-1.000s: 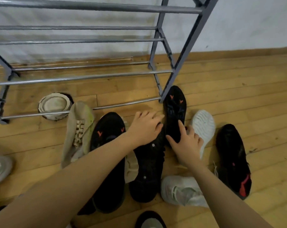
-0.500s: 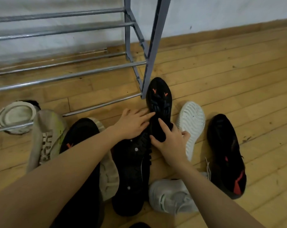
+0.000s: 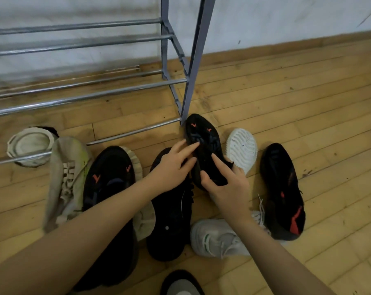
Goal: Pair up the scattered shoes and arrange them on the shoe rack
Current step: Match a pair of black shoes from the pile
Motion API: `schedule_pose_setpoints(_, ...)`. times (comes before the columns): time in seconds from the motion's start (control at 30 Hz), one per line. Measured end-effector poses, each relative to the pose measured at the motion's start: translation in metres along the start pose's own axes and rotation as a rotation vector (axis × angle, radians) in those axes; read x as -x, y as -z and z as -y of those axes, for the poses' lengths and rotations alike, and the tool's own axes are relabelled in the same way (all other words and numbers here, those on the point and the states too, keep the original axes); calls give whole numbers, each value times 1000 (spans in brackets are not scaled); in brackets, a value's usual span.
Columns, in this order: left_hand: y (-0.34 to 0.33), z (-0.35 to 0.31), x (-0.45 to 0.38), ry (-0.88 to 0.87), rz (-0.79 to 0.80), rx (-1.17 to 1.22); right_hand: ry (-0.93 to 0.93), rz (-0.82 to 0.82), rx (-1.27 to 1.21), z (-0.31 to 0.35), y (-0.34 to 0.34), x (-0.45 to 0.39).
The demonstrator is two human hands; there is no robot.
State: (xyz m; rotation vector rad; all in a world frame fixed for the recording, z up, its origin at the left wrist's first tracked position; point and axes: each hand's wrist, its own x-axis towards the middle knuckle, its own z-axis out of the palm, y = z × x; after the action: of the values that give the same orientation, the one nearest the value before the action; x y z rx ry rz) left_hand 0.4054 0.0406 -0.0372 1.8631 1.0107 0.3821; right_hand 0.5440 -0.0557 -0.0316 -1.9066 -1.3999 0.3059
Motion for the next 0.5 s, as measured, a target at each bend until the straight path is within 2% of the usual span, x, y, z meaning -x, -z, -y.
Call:
schedule_pose_setpoints(0.1, -2, -3, 27, 13, 44, -133, 14, 27, -38, 7, 10, 23)
schedule_pose_setpoints(0.2, 0, -4, 55, 50, 70, -404, 53, 104, -37, 11, 14, 45)
schedule_pose_setpoints(0.3, 6, 4, 73, 54, 102, -694, 58, 244, 94, 11, 4, 62)
schedule_pose_setpoints(0.37, 10, 5, 79, 64, 129, -807, 39, 329, 230, 12, -6, 73)
schedule_pose_setpoints(0.43, 14, 4, 87, 48, 64, -847, 5, 391, 329, 14, -12, 81)
schedule_pose_setpoints(0.5, 21, 0, 97, 33, -83, -815, -62, 451, 344, 17, -15, 82)
